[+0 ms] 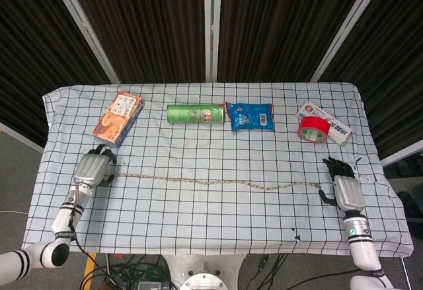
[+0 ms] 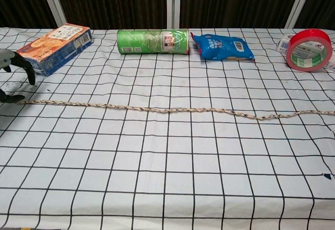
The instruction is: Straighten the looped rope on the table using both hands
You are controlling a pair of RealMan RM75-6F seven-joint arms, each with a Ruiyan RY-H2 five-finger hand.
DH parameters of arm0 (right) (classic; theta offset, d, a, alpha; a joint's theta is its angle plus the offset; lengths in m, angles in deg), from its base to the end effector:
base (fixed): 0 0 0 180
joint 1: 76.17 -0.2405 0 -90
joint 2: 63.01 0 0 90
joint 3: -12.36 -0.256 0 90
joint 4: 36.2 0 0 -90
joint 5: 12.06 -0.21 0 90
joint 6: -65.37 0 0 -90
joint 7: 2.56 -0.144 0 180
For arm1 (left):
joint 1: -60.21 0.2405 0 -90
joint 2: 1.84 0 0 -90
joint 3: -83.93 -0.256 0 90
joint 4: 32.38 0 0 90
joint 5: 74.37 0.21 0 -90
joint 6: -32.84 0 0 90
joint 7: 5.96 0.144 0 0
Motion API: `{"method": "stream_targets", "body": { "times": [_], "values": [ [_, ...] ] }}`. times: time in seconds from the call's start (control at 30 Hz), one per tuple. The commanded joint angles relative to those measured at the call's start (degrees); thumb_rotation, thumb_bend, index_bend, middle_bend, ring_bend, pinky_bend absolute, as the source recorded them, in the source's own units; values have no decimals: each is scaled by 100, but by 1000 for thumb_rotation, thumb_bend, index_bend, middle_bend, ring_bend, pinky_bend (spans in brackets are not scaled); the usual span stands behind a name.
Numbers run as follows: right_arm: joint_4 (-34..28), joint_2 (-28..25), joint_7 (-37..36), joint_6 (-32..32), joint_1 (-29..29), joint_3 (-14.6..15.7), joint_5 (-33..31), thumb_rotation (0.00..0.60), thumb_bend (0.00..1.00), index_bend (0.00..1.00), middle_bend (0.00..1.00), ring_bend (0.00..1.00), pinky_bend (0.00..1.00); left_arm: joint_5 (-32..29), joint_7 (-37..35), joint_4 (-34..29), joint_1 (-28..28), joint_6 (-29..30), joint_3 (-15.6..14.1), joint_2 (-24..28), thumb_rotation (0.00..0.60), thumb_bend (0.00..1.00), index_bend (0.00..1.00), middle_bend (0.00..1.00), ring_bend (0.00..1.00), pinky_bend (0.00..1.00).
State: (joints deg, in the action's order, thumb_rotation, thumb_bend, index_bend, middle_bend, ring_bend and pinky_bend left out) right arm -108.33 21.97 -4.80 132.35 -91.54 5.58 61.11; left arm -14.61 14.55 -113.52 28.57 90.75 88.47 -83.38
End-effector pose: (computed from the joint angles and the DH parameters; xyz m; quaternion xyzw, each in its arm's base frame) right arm -0.3375 -0.2530 0.0491 0.5806 -0.4882 0.3481 0.5507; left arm -0.2705 0.3155 0.0320 -0.7018 -0.4100 -0.2547 0.5239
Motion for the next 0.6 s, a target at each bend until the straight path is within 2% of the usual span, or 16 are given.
{"method": "stream_targets", "body": {
  "times": [0.03,0.17,0.3,0.47,0.6],
  "values": [
    [-245,-203,-43,248,101,-1,141,600,249,81,39,0,0,210,-159,-304,180,441,91,231,600,237,352,235,78,228],
    [-540,-503,53,672,303,127,424,600,228,38,18,0,0,827,-710,-428,639,1591,199,328,600,201,288,228,78,228],
    [-685,-748,317,1004,555,299,554,600,212,0,0,0,0,1412,-1182,-107,1183,2657,72,218,600,163,234,204,78,218],
    [-815,-1011,446,1272,904,468,512,600,210,0,0,0,0,1738,-1618,125,1779,3124,-317,328,600,131,189,193,78,191],
    [-780,-1069,381,1456,1086,538,570,600,212,0,0,0,0,1933,-2018,548,2122,3349,-504,201,600,122,165,171,77,188]
  ]
}}
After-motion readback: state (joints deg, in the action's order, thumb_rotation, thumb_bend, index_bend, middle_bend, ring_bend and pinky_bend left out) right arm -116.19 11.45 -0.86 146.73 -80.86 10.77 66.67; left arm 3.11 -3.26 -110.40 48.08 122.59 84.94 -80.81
